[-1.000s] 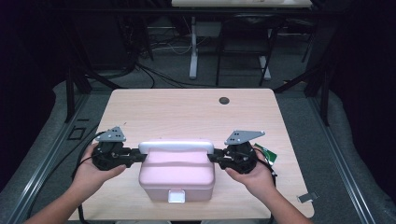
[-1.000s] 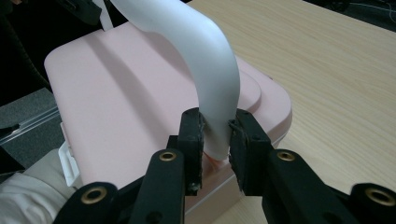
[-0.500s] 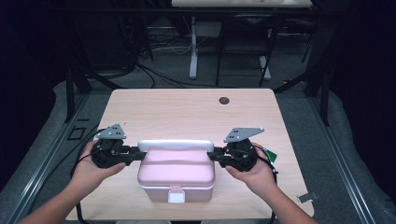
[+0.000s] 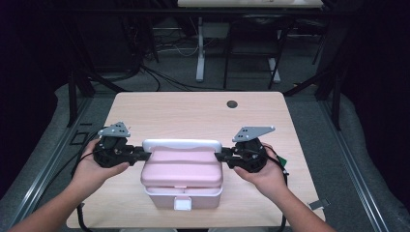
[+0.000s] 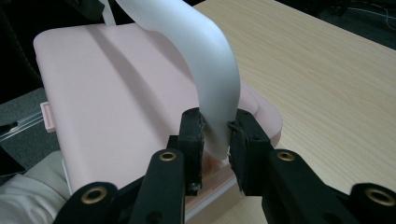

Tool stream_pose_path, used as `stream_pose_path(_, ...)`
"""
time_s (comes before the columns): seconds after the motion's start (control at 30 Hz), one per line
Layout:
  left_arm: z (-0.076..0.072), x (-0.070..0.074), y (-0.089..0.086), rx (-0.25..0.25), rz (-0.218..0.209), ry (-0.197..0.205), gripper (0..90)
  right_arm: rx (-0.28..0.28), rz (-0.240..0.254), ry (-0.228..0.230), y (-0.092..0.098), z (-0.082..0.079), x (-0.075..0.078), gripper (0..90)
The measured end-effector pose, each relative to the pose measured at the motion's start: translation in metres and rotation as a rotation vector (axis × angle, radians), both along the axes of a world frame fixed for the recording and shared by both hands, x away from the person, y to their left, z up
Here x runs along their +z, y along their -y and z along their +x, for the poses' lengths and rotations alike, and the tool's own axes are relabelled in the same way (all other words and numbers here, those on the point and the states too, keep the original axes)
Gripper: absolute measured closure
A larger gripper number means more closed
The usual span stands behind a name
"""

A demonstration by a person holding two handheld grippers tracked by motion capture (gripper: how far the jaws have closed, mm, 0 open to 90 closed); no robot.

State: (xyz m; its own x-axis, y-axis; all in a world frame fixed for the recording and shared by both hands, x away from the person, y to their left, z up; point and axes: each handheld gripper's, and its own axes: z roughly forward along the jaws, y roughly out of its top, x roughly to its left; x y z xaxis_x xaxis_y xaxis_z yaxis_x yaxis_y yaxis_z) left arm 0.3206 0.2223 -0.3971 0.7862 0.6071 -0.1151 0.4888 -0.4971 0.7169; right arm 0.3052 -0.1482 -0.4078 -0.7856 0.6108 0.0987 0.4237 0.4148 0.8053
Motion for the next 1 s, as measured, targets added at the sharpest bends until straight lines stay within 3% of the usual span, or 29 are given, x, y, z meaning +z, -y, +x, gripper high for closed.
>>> stream_pose_path(0.3,0.004,0.005,0.001,0.003,0.004,-0.017,73.7,-0.005,-0.006,-0.009,-0.001,0.004,0.005,74.3)
stream_pose_path(0.5,0.006,0.006,0.001,0.001,0.009,-0.023,73.7,-0.002,0.029,-0.003,-0.003,0.006,0.008,73.4)
stream_pose_path(0.6,0.007,0.006,0.001,0.004,0.003,-0.025,73.7,-0.010,0.010,0.004,-0.004,0.007,0.010,74.3)
stream_pose_path(1.0,0.000,0.003,-0.010,0.013,-0.021,-0.002,71.0,-0.010,0.020,-0.002,-0.003,0.008,0.011,74.8)
